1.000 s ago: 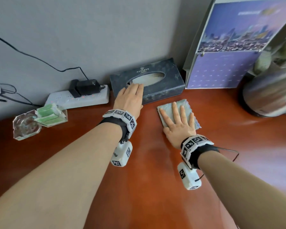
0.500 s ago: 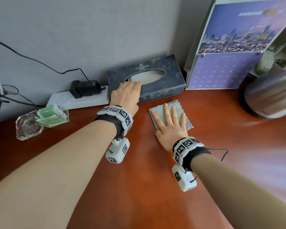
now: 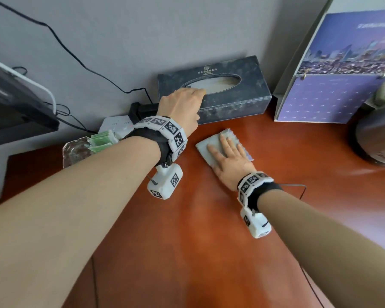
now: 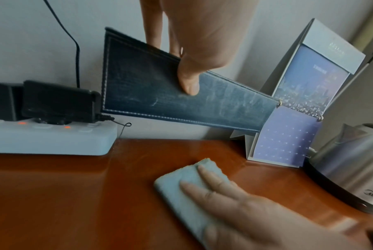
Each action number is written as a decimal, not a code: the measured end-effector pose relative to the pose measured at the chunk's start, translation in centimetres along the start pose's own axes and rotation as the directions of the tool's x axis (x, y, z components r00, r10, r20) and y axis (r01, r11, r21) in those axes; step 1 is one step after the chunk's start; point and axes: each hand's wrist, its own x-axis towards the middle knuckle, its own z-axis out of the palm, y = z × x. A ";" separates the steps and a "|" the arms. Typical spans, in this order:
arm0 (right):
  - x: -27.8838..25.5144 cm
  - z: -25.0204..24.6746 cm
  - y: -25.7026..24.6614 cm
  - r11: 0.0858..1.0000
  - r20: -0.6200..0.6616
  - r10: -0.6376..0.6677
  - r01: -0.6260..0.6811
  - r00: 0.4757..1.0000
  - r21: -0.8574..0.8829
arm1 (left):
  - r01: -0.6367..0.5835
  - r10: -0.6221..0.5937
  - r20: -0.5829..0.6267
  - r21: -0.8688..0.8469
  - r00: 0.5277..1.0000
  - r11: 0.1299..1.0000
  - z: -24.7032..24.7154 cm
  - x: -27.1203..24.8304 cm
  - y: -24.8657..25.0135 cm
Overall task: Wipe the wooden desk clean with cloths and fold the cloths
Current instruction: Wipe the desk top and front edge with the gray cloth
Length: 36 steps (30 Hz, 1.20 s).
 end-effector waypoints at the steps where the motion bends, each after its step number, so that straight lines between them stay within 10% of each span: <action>1: 0.7 -0.6 0.9 0.998 -0.005 0.052 -0.052 0.999 0.017 | 0.002 -0.002 -0.003 0.004 1.000 1.000 -0.2 0.0 -0.2; 6: 4.8 -2.3 1.0 0.964 0.005 0.261 -0.261 0.965 0.044 | 0.004 -0.004 -0.007 0.035 1.000 0.999 -1.4 0.6 -1.0; 13: 6.7 -0.7 -7.8 0.995 0.123 0.098 -0.100 0.988 0.010 | 0.019 -0.019 -0.008 0.029 1.000 0.999 -1.8 0.7 -1.6; 27: 6.9 -3.9 2.8 0.892 0.005 0.436 -0.433 0.900 0.133 | 0.044 -0.044 -0.007 0.028 0.999 0.999 -1.8 1.0 -2.2; 36: 9.0 -2.0 -8.8 0.977 0.105 0.190 -0.198 0.976 0.077 | 0.045 -0.045 -0.020 0.022 0.999 0.999 -1.5 1.2 -2.3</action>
